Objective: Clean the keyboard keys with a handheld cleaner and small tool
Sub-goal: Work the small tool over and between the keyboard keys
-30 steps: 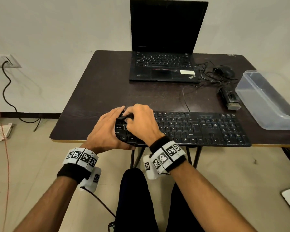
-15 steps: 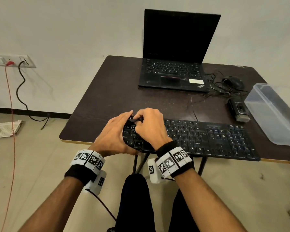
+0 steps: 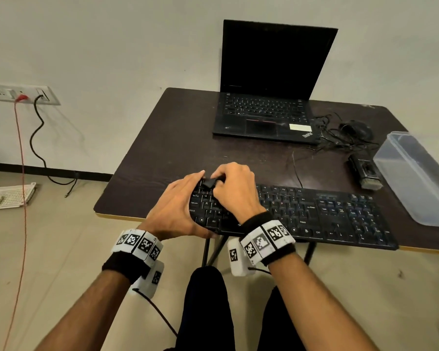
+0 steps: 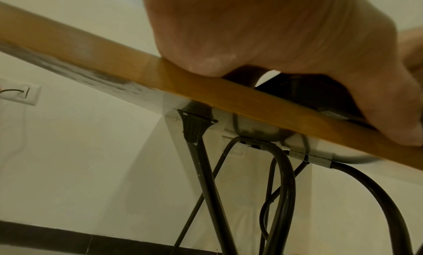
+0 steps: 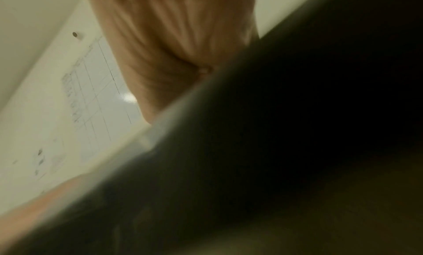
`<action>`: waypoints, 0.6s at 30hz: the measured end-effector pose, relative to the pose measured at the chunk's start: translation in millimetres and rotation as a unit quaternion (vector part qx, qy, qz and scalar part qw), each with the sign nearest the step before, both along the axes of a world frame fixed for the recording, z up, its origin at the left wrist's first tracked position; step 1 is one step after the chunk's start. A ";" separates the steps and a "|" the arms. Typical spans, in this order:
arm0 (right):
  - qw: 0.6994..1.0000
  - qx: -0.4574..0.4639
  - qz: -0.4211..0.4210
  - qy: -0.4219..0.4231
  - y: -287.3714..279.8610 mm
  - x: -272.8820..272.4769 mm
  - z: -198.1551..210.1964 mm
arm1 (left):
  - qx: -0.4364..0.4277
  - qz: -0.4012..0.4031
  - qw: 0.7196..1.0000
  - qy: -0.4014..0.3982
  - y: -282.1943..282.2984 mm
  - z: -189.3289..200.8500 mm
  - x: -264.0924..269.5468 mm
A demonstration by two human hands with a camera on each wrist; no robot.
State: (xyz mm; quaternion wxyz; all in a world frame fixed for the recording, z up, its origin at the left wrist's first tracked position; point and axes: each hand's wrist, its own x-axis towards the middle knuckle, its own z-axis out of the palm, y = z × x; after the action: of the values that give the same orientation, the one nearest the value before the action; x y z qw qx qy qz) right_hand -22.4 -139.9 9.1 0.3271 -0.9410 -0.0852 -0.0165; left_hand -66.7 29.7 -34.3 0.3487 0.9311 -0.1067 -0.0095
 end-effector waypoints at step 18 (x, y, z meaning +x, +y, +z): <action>0.998 -0.041 0.040 -0.009 -42.7 0.4 2.1 | 0.025 0.006 1.000 0.005 2.7 -7.7 3.2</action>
State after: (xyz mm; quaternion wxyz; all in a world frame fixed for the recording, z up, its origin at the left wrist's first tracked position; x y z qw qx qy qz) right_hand -22.0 -182.6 11.3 0.2874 -0.9494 -0.1264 -0.0086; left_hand -63.4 32.3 -42.0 0.3262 0.9399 -0.0993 -0.0153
